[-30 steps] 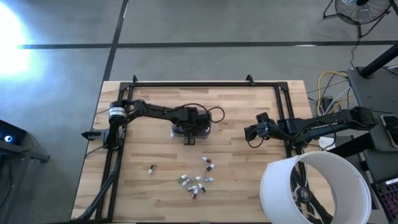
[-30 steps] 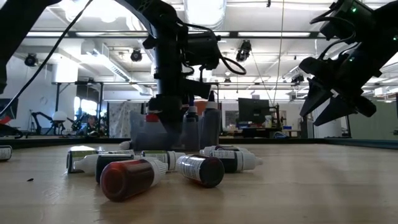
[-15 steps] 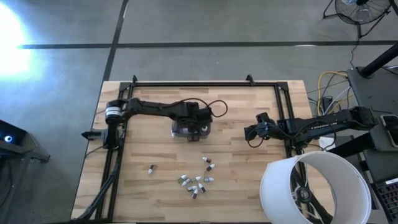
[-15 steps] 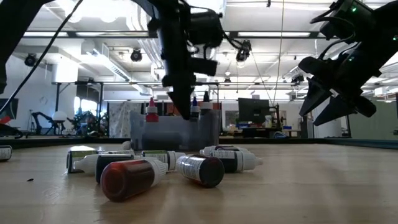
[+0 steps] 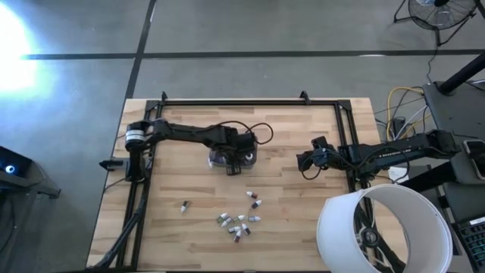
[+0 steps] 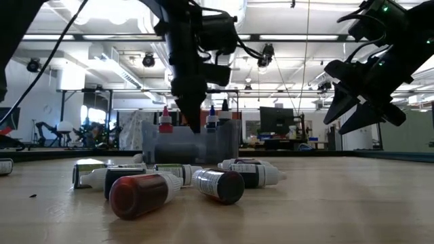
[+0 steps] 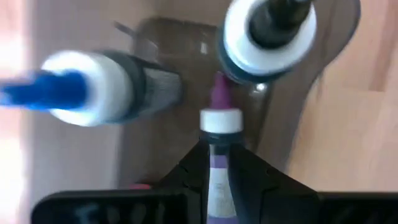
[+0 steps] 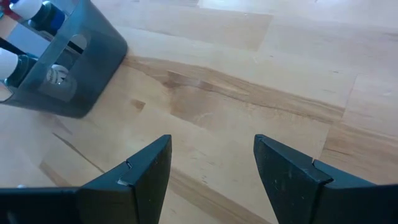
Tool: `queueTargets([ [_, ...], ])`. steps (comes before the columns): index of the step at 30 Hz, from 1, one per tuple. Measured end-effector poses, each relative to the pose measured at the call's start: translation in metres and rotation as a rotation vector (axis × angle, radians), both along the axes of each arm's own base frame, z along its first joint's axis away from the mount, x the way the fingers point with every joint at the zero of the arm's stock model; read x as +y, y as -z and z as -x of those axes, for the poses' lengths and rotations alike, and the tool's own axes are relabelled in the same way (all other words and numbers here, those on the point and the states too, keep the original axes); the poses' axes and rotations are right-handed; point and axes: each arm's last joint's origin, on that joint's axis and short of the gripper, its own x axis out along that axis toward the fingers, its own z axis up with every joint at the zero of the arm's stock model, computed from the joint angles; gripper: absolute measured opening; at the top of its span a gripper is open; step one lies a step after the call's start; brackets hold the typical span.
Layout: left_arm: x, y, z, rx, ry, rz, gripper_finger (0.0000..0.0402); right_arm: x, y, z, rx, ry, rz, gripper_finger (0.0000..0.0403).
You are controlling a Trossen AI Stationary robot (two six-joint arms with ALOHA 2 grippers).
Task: Pick & Place food coloring
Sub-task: Put the large voilet food coloring bottle into the black bin
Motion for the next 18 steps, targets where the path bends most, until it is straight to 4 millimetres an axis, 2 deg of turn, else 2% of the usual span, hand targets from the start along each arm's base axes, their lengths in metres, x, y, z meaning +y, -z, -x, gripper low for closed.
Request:
queueTargets([
  [4, 0.001, 0.008, -0.004, -0.028, -0.034, 0.022, 0.0054, 0.000, 0.000, 0.000, -0.001, 0.002, -0.002, 0.0221],
  [12, 0.001, 0.021, -0.009, -0.016, -0.001, 0.037, 0.0137, 0.000, 0.000, 0.000, -0.008, 0.002, -0.006, 0.0221],
  [18, 0.002, 0.029, -0.012, -0.017, 0.015, 0.035, 0.0152, 0.000, 0.000, 0.000, -0.008, 0.002, -0.006, 0.0221],
])
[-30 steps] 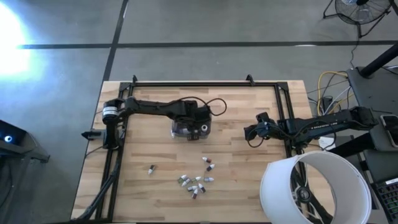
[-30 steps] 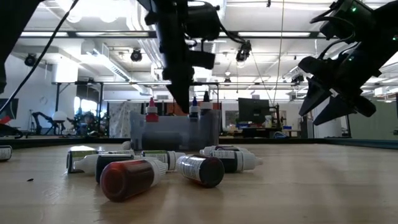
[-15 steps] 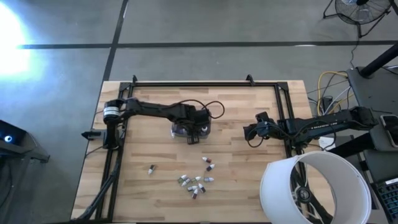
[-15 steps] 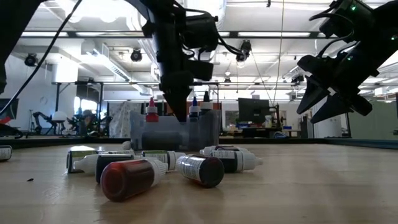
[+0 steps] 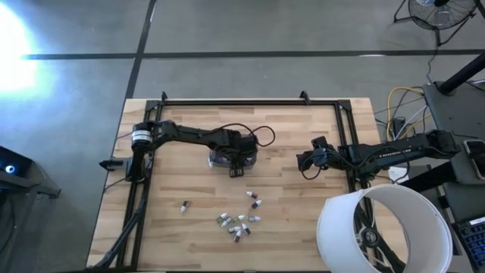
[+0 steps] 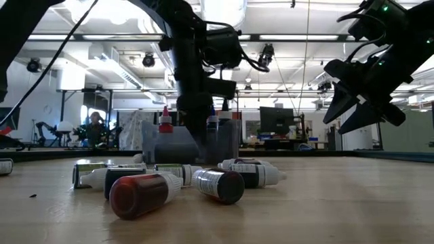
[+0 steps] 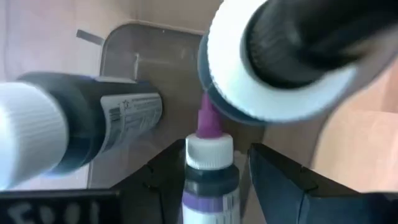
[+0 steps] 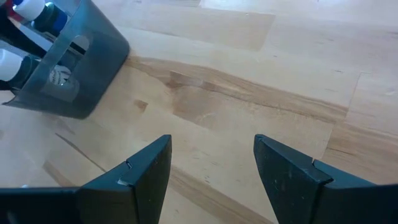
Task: Pick & Place food coloring
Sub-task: Put the large voilet food coloring bottle into the black bin
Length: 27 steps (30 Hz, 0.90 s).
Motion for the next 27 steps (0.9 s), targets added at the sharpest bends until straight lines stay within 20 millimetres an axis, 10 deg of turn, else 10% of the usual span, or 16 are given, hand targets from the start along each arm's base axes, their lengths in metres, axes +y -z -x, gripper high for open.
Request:
queueTargets([
  [27, 0.007, 0.012, 0.000, 0.022, -0.018, -0.029, 0.0067, 0.000, 0.000, 0.000, 0.002, -0.003, 0.003, 0.0221],
])
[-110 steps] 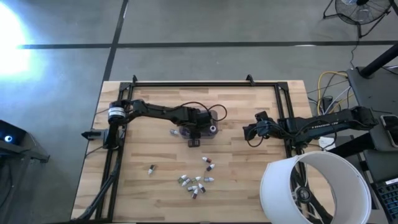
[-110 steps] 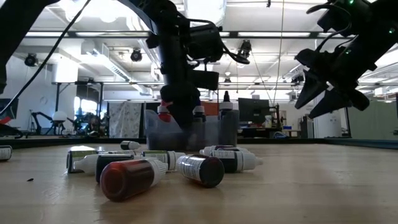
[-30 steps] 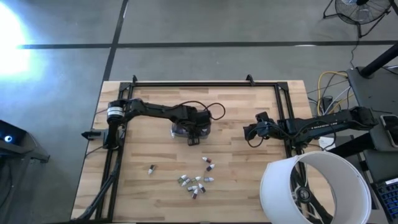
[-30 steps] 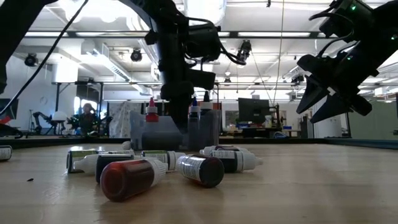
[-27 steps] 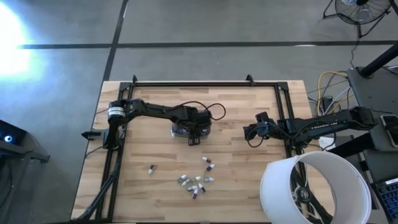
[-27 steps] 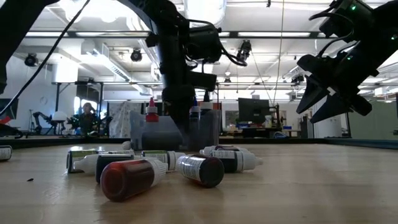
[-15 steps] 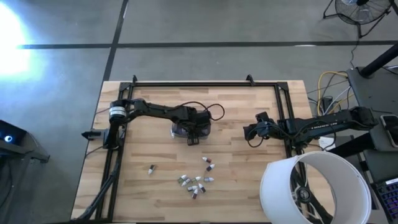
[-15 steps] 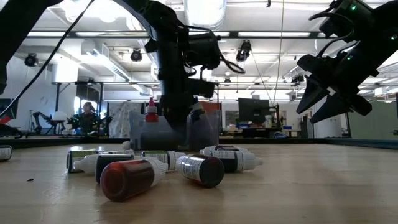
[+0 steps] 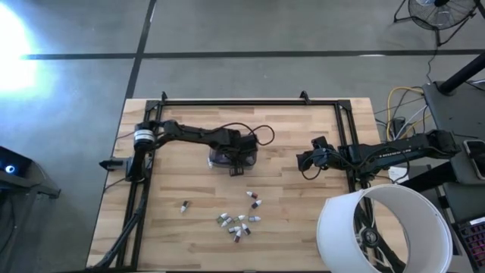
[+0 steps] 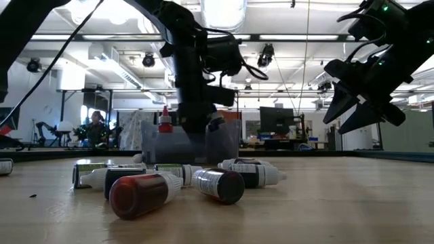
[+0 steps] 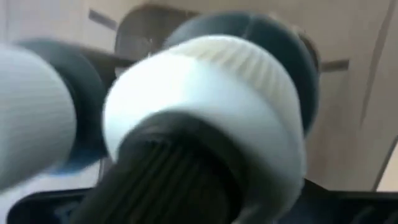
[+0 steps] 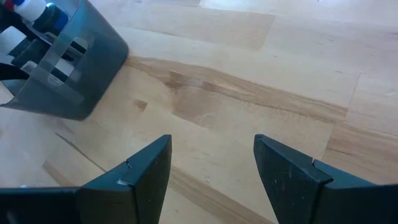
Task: Pick & Place food coloring
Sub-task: Put the large voilet food coloring bottle into the black bin
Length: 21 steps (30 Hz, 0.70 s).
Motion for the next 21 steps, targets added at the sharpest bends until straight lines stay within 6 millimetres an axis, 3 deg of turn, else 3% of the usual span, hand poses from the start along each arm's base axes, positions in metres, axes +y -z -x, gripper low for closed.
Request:
queueTargets([
  [6, 0.001, -0.019, -0.010, -0.057, 0.006, -0.010, 0.0067, 0.000, 0.000, 0.000, 0.001, 0.004, 0.005, 0.0221],
  [16, 0.002, -0.037, -0.007, 0.014, 0.005, -0.050, 0.0066, 0.000, 0.001, 0.001, 0.017, -0.003, 0.013, 0.0221],
  [21, 0.002, -0.061, -0.005, -0.061, -0.040, -0.048, 0.0066, 0.000, 0.001, 0.002, 0.029, -0.013, 0.021, 0.0221],
])
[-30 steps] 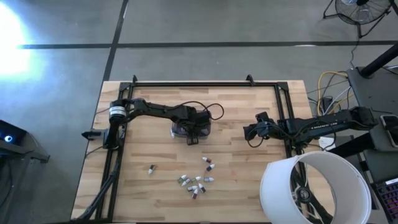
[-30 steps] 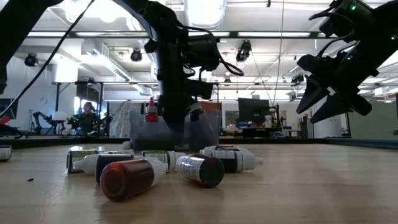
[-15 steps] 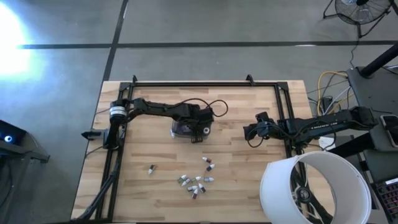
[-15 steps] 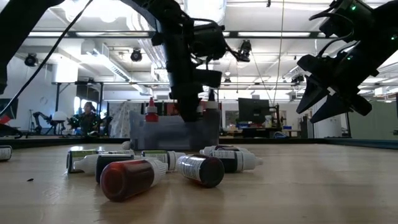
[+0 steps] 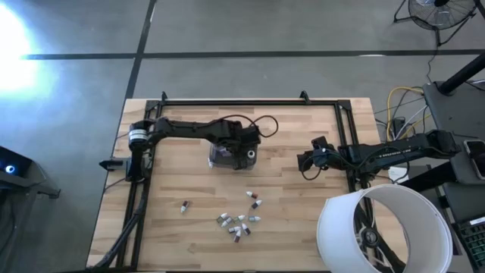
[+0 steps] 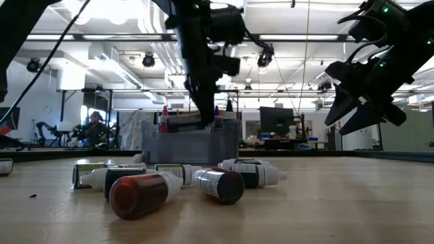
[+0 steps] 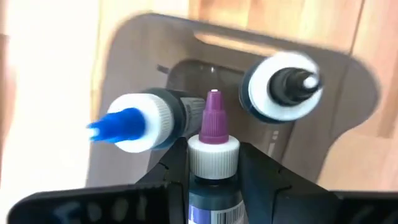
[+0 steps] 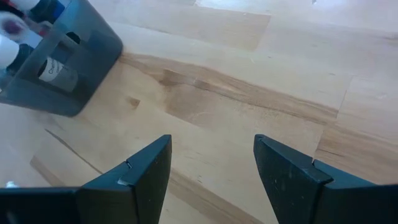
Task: Pick & Place food coloring
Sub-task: Put the large voilet food coloring bottle into the black bin
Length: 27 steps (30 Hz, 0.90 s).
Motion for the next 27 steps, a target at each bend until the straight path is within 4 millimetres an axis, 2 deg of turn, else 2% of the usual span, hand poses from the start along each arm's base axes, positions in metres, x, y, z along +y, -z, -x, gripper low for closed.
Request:
queueTargets([
  [4, -0.002, -0.020, 0.009, -0.058, -0.064, 0.012, 0.0066, 0.000, 0.000, 0.000, -0.004, -0.003, -0.008, 0.0221],
  [10, -0.011, -0.062, 0.028, -0.190, -0.153, -0.045, 0.0066, 0.000, 0.000, -0.001, -0.009, -0.015, -0.018, 0.0221],
  [14, -0.022, -0.092, 0.038, -0.384, -0.192, -0.068, 0.0066, 0.001, -0.003, -0.004, -0.040, -0.049, -0.006, 0.0221],
  [17, -0.032, -0.104, 0.044, -0.573, -0.208, -0.073, 0.0066, 0.002, -0.007, -0.009, -0.081, -0.108, 0.010, 0.0221],
  [20, -0.041, -0.096, 0.053, -0.708, -0.242, -0.049, 0.0065, 0.002, -0.011, -0.013, -0.124, -0.151, 0.017, 0.0221],
  [27, -0.057, -0.058, 0.083, -1.005, -0.349, 0.095, 0.0065, 0.003, -0.021, -0.021, -0.271, -0.178, -0.029, 0.0221],
])
